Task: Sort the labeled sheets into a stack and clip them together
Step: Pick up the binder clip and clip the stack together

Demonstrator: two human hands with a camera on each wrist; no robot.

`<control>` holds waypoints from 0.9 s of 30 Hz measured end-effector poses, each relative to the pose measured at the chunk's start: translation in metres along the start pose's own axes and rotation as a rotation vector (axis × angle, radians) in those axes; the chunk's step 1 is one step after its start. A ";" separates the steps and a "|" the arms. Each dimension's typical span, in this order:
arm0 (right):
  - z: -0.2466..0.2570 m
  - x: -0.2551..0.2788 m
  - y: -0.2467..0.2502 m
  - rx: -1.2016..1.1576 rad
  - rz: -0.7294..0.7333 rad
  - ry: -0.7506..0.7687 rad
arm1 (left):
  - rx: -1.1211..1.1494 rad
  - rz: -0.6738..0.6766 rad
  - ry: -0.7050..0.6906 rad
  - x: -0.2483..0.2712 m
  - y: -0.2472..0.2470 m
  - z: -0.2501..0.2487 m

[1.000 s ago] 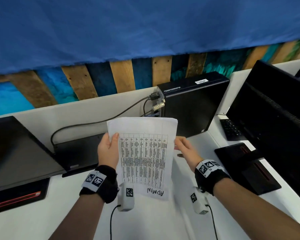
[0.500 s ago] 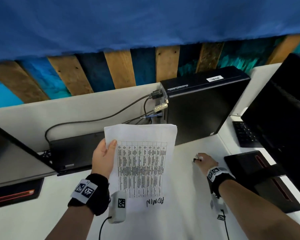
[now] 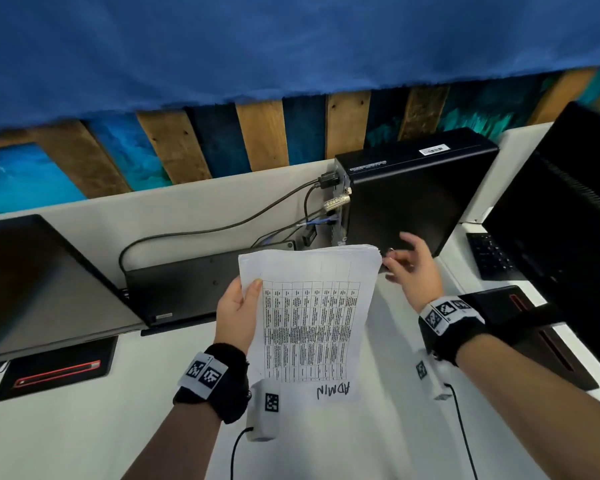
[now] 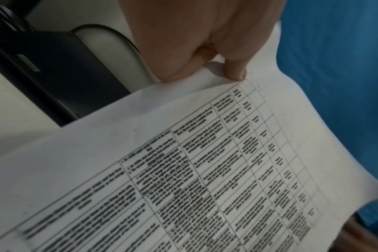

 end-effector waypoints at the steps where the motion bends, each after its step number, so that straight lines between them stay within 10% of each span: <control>1: 0.025 0.004 -0.005 -0.027 0.001 0.066 | 0.010 0.001 -0.004 0.005 0.001 -0.001; 9: 0.171 0.062 -0.068 -0.105 0.216 0.443 | 0.092 -0.005 -0.003 0.032 0.015 0.005; 16: 0.182 0.104 -0.137 0.096 0.490 0.528 | 0.115 0.033 0.000 0.041 0.020 0.006; 27: 0.181 0.110 -0.147 0.283 0.437 0.622 | 0.113 0.058 -0.015 0.042 0.024 0.006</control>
Point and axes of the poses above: each hand's wrist, its own x-axis away from the middle knuckle, its own y-axis out of the back of the hand, z = x × y, the point moved 7 cm from there along -x, towards the middle knuckle, and after that the axes turned 2 degrees about y, right-handed, at the moved point
